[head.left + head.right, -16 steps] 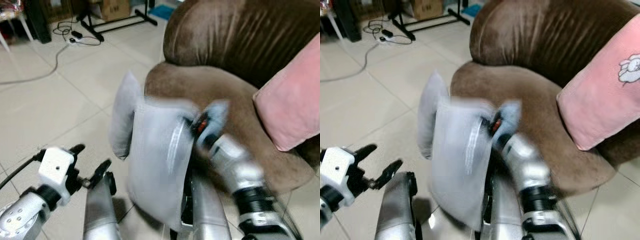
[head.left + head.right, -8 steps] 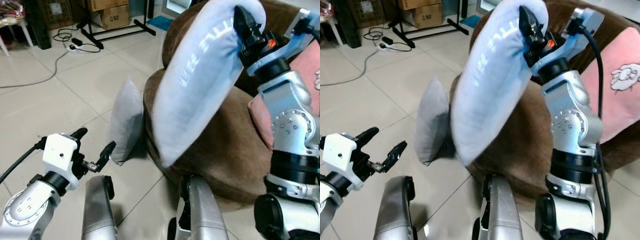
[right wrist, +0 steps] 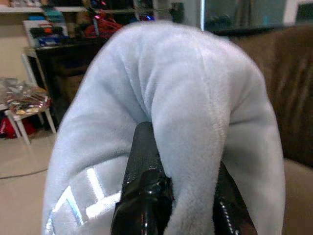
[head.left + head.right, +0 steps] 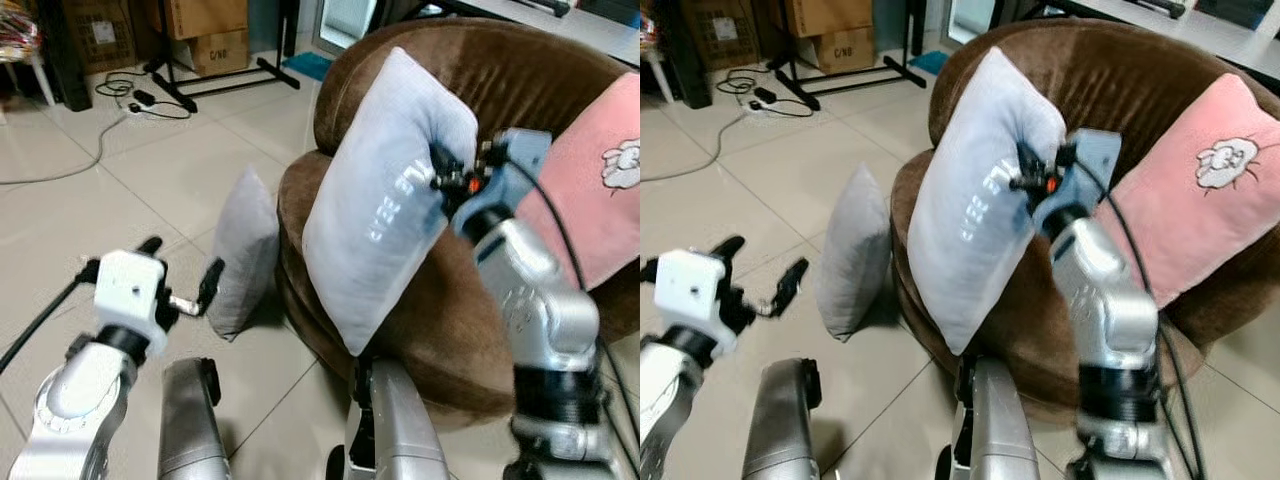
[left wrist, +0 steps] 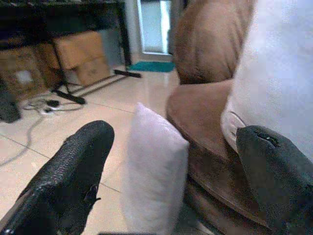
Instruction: Move the pillow to the sofa from floor
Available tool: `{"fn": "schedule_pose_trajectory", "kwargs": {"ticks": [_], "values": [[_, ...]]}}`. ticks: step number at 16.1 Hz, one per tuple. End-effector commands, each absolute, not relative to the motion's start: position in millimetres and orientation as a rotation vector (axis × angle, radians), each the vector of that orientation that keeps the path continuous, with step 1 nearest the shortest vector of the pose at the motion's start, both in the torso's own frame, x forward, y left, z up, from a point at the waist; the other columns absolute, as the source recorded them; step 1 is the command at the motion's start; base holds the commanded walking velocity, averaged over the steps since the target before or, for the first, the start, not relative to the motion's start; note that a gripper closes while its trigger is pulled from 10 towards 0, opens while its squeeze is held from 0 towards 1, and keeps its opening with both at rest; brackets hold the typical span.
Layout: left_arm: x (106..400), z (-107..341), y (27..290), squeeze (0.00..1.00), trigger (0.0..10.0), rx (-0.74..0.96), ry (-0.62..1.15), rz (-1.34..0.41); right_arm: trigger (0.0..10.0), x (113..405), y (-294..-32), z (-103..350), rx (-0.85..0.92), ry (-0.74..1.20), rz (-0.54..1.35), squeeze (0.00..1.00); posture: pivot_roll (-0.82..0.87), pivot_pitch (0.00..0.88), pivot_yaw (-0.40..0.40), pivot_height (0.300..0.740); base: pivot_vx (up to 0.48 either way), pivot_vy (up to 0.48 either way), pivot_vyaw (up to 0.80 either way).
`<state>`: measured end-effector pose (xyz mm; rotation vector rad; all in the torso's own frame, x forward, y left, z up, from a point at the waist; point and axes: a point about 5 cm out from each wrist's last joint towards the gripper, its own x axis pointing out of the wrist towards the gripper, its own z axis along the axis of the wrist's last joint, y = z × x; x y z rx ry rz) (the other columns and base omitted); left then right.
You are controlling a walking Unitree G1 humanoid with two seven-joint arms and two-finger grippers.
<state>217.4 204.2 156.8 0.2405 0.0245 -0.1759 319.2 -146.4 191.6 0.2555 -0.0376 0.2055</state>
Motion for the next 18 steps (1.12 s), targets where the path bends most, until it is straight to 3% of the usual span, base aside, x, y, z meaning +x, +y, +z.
{"fn": "schedule_pose_trajectory", "kwargs": {"ticks": [1, 2, 4, 7, 9, 13, 18], "values": [[220.8, 159.0, 202.0, 0.41, 10.0, 0.254, 0.005, -0.175, 10.0, 316.8, -144.0, 175.7, 0.249, 0.042, 0.180, 0.00, 0.13, 0.000, -0.102, 0.527, 0.000, 0.000, 0.00], [222.6, 158.9, 202.3, 0.41, 10.0, 0.253, 0.003, -0.163, 10.0, 314.7, -141.8, 173.5, 0.250, 0.044, 0.178, 0.00, 0.12, 0.000, -0.095, 0.537, 0.000, 0.000, 0.00], [224.9, 156.2, 199.8, 0.41, 10.0, 0.259, 0.009, -0.169, 10.0, 310.0, -141.8, 162.4, -0.010, 0.049, 0.158, 0.00, 0.13, 0.000, -0.068, 0.557, 0.000, 0.000, 0.00], [229.2, 157.2, 199.5, 0.41, 10.0, 0.271, 0.009, -0.198, 10.0, 303.1, -137.2, 163.3, 0.080, 0.018, 0.153, 0.00, 0.13, 0.000, -0.041, 0.577, 0.000, 0.000, 0.00], [232.8, 161.0, 202.3, 0.41, 10.0, 0.280, -0.004, -0.193, 10.0, 299.4, -133.1, 166.6, 0.050, -0.038, 0.143, 0.00, 0.14, 0.000, -0.039, 0.602, 0.000, 0.000, 0.00], [232.7, 162.2, 202.1, 0.41, 10.0, 0.274, -0.020, -0.170, 10.0, 297.4, -119.9, 165.4, 0.098, -0.032, 0.191, 0.00, 0.14, 0.000, -0.056, 0.647, 0.000, 0.000, 0.00], [234.3, 160.7, 196.5, 0.39, 10.0, 0.265, -0.041, -0.143, 10.0, 299.0, -121.4, 162.0, 0.155, -0.008, 0.167, 0.00, 0.14, 0.000, -0.058, 0.702, 0.000, 0.000, 0.00]]}}
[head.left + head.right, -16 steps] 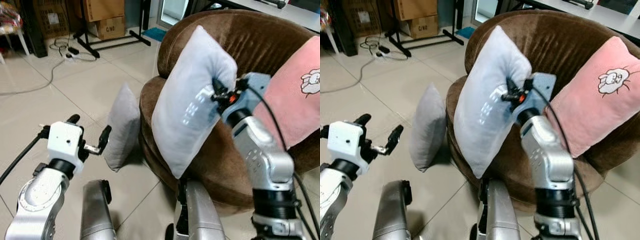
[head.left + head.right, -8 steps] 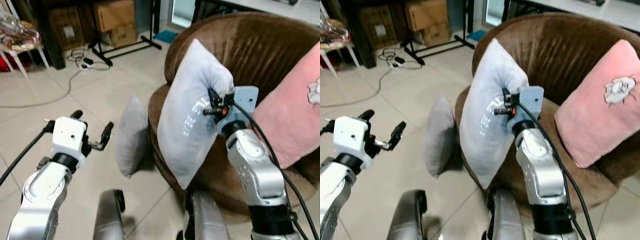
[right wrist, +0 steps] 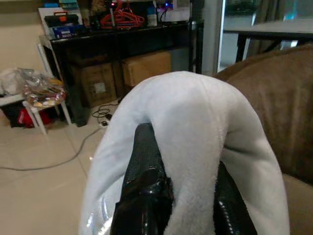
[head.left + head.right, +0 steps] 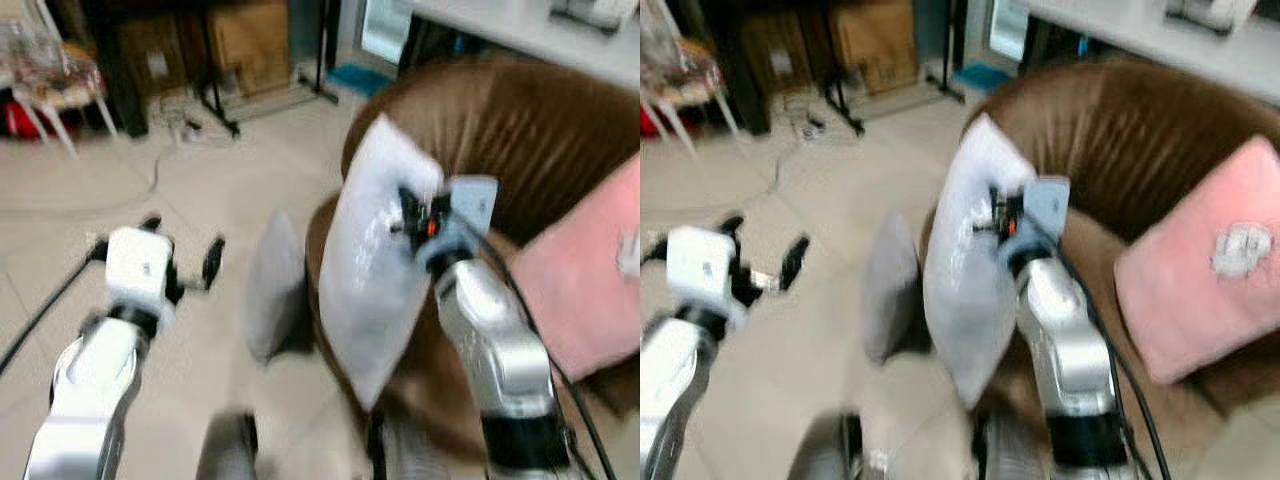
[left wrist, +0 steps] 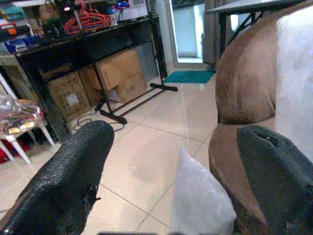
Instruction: Move the pillow to the sofa from floor
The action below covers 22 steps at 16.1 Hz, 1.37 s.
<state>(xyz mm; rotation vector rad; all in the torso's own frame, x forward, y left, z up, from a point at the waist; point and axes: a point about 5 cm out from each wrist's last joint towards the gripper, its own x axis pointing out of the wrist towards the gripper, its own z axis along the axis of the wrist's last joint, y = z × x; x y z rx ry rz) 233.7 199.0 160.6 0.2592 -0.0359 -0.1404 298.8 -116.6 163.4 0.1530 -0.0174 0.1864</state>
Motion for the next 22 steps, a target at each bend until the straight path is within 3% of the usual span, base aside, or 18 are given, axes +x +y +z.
{"fn": "schedule_pose_trajectory", "kwargs": {"ticks": [1, 4, 14, 22], "values": [[234.2, 159.4, 195.3, 0.37, 10.0, 0.269, -0.037, -0.147, 10.0, 298.5, -120.8, 161.2, 0.225, 0.007, 0.167, 0.00, 0.13, 0.000, -0.056, 0.712, 0.000, 0.000, 0.00], [236.4, 159.4, 194.7, 0.36, 10.0, 0.281, -0.048, -0.141, 10.0, 296.6, -122.5, 162.4, 0.275, 0.008, 0.163, 0.00, 0.12, 0.000, -0.045, 0.740, 0.000, 0.000, 0.00], [241.7, 164.9, 188.8, 0.40, 10.0, 0.260, -0.094, -0.142, 10.0, 296.2, -122.1, 164.0, 0.305, 0.001, 0.169, 0.00, 0.13, 0.000, -0.052, 0.740, 0.000, 0.000, 0.00], [240.7, 164.7, 192.9, 0.41, 10.0, 0.256, -0.091, -0.149, 10.0, 297.3, -120.7, 164.9, 0.336, 0.006, 0.174, 0.00, 0.13, 0.000, -0.047, 0.740, 0.243, 0.000, -0.77]]}}
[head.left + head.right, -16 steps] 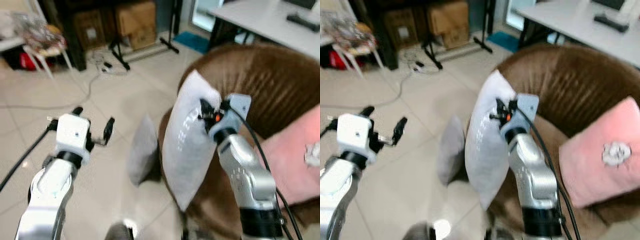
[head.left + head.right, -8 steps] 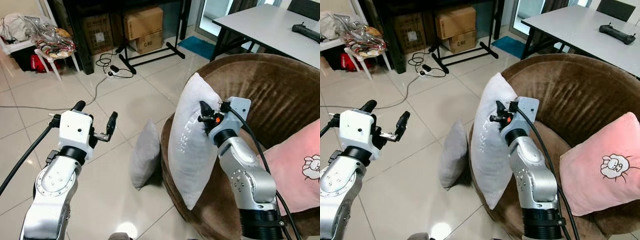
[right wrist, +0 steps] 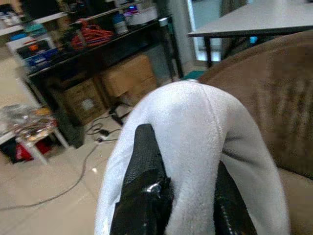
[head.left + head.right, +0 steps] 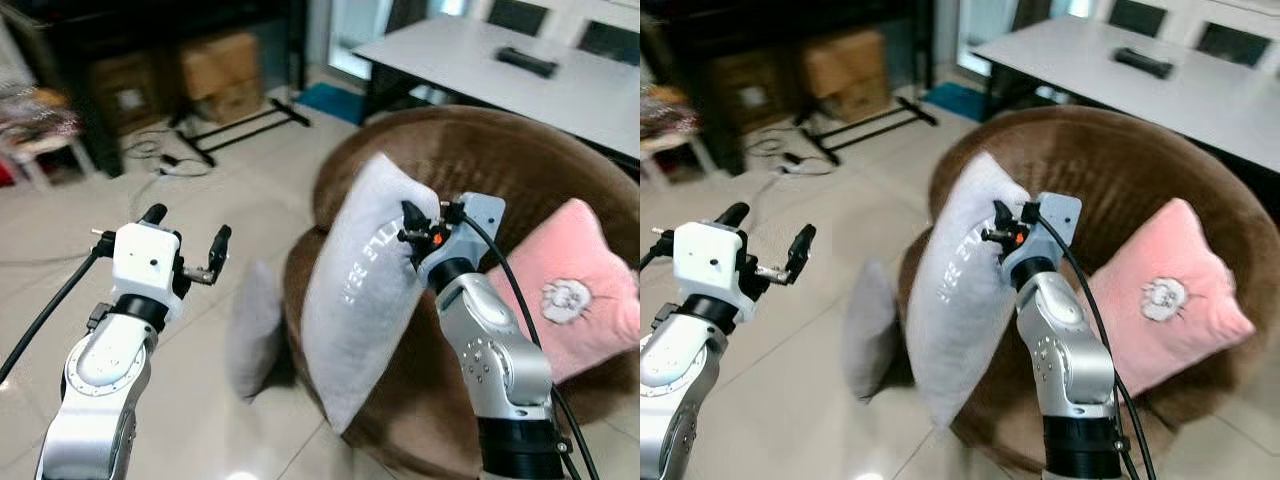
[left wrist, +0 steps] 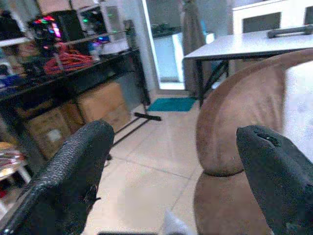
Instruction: Move the pillow to the sofa from floor
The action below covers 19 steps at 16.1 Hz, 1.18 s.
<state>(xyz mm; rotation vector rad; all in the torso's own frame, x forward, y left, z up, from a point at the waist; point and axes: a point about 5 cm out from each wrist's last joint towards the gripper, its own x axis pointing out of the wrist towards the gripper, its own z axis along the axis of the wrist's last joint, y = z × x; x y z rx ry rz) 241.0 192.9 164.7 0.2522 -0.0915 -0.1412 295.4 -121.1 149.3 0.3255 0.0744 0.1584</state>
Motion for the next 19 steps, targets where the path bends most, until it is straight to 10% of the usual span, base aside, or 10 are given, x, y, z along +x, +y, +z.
{"fn": "schedule_pose_trajectory", "kwargs": {"ticks": [1, 9, 19], "values": [[240.7, 164.8, 193.1, 0.41, 10.0, 0.256, -0.092, -0.150, 10.0, 297.4, -119.4, 166.0, 0.333, 0.001, 0.185, 0.00, 0.13, 0.000, -0.047, 0.740, 0.285, 0.000, -0.80], [239.6, 164.4, 193.7, 0.41, 10.0, 0.253, -0.089, -0.153, 10.0, 300.2, -110.8, 166.4, 0.293, 0.005, 0.225, 0.00, 0.13, 0.000, -0.055, 0.740, 0.284, 0.000, -0.72], [227.6, 153.3, 206.3, 0.39, 10.0, 0.328, 0.072, -0.380, 10.0, 335.1, -69.3, 167.8, 0.298, 0.060, 0.353, 0.00, 0.16, 0.000, -0.042, 0.740, 0.054, 0.000, 0.00]]}}
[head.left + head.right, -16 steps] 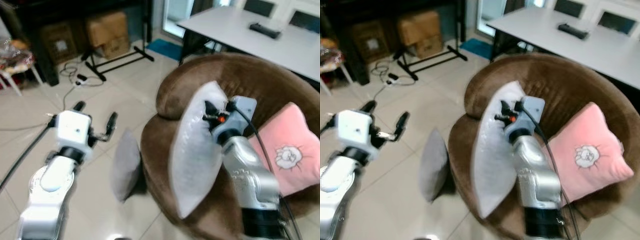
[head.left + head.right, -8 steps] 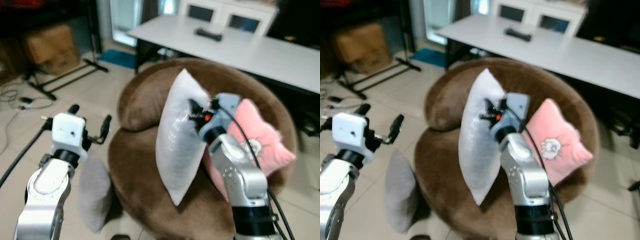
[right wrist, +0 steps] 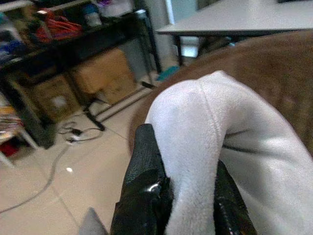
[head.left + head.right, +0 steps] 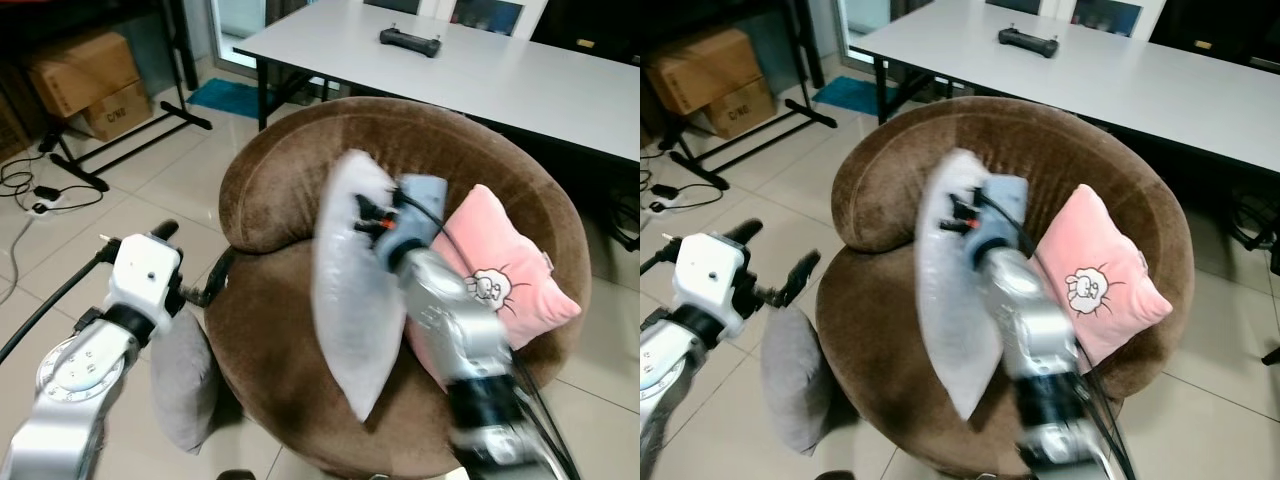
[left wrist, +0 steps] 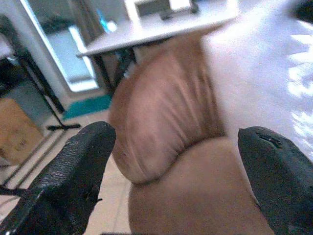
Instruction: Move the pillow to the sofa from floor
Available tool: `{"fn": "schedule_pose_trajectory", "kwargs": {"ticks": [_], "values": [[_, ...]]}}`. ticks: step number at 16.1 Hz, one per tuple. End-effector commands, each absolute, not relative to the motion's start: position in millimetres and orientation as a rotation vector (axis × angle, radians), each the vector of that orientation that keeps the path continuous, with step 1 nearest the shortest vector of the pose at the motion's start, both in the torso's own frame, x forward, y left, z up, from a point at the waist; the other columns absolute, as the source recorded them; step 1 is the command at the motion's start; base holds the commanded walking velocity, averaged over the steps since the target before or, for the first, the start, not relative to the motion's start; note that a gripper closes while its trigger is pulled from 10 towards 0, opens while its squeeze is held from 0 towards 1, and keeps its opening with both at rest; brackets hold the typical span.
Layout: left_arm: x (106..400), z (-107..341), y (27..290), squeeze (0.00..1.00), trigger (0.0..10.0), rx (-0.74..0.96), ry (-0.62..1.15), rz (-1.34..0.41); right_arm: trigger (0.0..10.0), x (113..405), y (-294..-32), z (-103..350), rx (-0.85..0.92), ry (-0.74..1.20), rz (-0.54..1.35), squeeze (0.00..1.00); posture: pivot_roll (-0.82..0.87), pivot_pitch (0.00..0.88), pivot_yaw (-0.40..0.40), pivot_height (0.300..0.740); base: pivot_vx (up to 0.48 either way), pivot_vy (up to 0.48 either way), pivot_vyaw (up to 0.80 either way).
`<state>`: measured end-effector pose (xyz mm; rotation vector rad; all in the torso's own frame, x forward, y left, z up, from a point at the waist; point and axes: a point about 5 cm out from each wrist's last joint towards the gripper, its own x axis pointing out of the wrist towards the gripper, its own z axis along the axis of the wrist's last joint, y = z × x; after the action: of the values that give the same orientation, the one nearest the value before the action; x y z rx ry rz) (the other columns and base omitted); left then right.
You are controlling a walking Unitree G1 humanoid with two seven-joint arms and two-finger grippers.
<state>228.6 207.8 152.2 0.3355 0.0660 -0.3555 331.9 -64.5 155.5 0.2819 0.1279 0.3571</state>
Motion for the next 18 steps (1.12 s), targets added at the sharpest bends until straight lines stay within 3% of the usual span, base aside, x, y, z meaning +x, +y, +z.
{"fn": "schedule_pose_trajectory", "kwargs": {"ticks": [1, 5, 7, 12, 15, 16, 17, 18], "values": [[225.1, 152.7, 207.1, 0.39, 10.0, 0.327, 0.088, -0.403, 10.0, 341.1, -68.6, 170.0, 0.315, 0.052, 0.339, 0.00, 0.16, 0.000, -0.042, 0.740, 0.000, 0.000, 0.00], [214.2, 149.9, 202.7, 0.40, 10.0, 0.264, 0.151, -0.528, 10.0, 364.9, -86.2, 161.5, 0.342, 0.077, 0.180, 0.00, 0.18, 0.000, -0.055, 0.740, 0.000, 0.000, 0.00], [209.5, 150.1, 199.2, 0.41, 10.0, 0.238, 0.166, -0.583, 10.0, 373.8, -117.6, 145.9, 0.362, 0.092, -0.015, 0.00, 0.17, 0.000, -0.056, 0.740, 0.000, 0.000, 0.00], [209.8, 152.0, 198.3, 0.40, 10.0, 0.229, 0.170, -0.606, 10.0, 365.7, -167.9, 113.3, 0.353, 0.119, -0.249, 0.00, 0.17, 0.000, -0.058, 0.740, 0.000, 0.000, 0.00], [210.4, 152.0, 196.7, 0.40, 10.0, 0.213, 0.176, -0.628, 10.0, 361.9, -185.5, 103.4, 0.312, 0.120, -0.286, 0.00, 0.16, 0.000, -0.053, 0.740, 0.000, 0.000, 0.00], [209.9, 151.4, 195.0, 0.41, 10.0, 0.198, 0.180, -0.643, 10.0, 360.2, -189.3, 100.5, 0.283, 0.127, -0.298, 0.61, 0.16, 0.000, -0.053, 0.740, 0.000, 0.000, 0.00], [209.1, 152.0, 192.8, 0.41, 10.0, 0.168, 0.182, -0.661, 10.0, 359.4, -192.3, 99.3, 0.260, 0.125, -0.309, 1.00, 0.16, 0.000, -0.052, 0.740, 0.000, 0.000, 0.00], [208.0, 152.9, 190.9, 0.41, 10.0, 0.133, 0.187, -0.680, 10.0, 358.8, -195.1, 100.6, 0.204, 0.110, -0.317, 1.00, 0.16, 0.000, -0.051, 0.740, 0.000, 0.000, 0.00]]}}
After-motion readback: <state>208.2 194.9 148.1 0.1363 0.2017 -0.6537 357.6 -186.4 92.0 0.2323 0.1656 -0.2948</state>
